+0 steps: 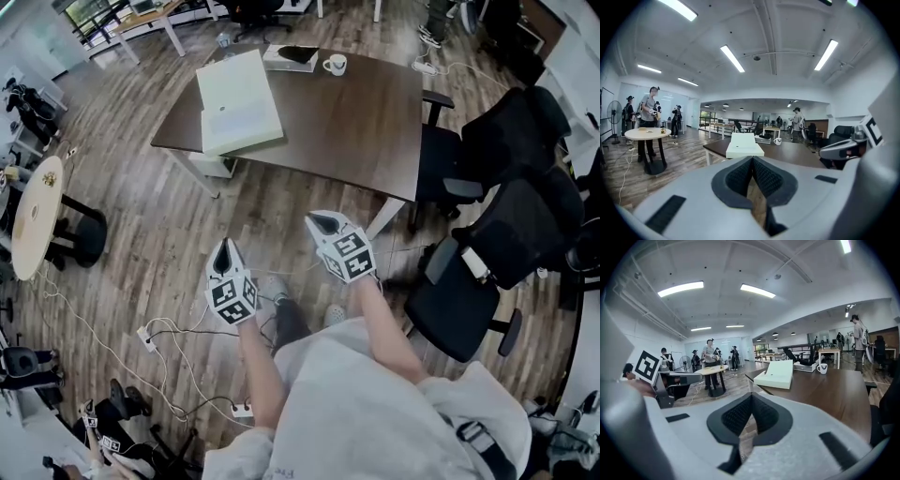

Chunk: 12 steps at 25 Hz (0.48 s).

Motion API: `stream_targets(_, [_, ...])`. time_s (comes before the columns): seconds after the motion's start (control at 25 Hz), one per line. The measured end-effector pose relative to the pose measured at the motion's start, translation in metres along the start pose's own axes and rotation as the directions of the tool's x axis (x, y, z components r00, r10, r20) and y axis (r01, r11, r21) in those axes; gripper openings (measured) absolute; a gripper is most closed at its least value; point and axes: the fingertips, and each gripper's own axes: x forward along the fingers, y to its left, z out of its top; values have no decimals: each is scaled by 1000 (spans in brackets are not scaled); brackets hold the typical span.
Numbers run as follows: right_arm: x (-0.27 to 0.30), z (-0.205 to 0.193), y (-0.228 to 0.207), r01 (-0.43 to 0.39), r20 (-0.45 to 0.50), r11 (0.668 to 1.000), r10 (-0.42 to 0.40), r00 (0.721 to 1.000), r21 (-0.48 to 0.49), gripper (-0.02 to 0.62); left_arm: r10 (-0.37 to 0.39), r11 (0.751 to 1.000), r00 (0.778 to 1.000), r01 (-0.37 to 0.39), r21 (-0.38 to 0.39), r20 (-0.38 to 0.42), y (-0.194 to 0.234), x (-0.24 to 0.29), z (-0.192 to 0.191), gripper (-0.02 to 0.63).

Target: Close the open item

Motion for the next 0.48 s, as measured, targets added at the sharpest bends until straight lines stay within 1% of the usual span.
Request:
stream_targets(0.08, [7,1,0,-4,-2,1000,4,1000,5,0,-5,1000,1000,5,0,9,4,3,4,6])
stream_targets(0.12, [10,3,-1,-6,10,1000,5,1000,27,2,-9,1000,1000,9,3,20,7,5,8,6])
stream_targets(0.2, [17,9,-6,0,40,997,-3,999,72,3,-9,1000,998,9,7,59,15,10,19,8])
stream_targets(0.24, [21,12,-9,8,48,997,-11,999,75,5,-8,1000,997,7,4,82,20,13,26,8])
stream_targets(0.28, [26,16,-11,13,48,998,-16,999,64,21,-7,1000,995,7,0,101,25,17,34,9])
stream_targets(0.36, [38,22,-12,9,31,1000,-10,999,27,91,-11,1000,993,12,-3,116,34,26,46,11])
stream_targets(0.4, [44,25,-12,7,21,1000,-7,1000,13,111,-18,1000,993,19,-2,118,37,33,50,12])
stream_targets(0.48, [55,30,-15,12,7,1000,-12,1000,-3,160,-50,999,991,51,-8,128,38,48,60,18])
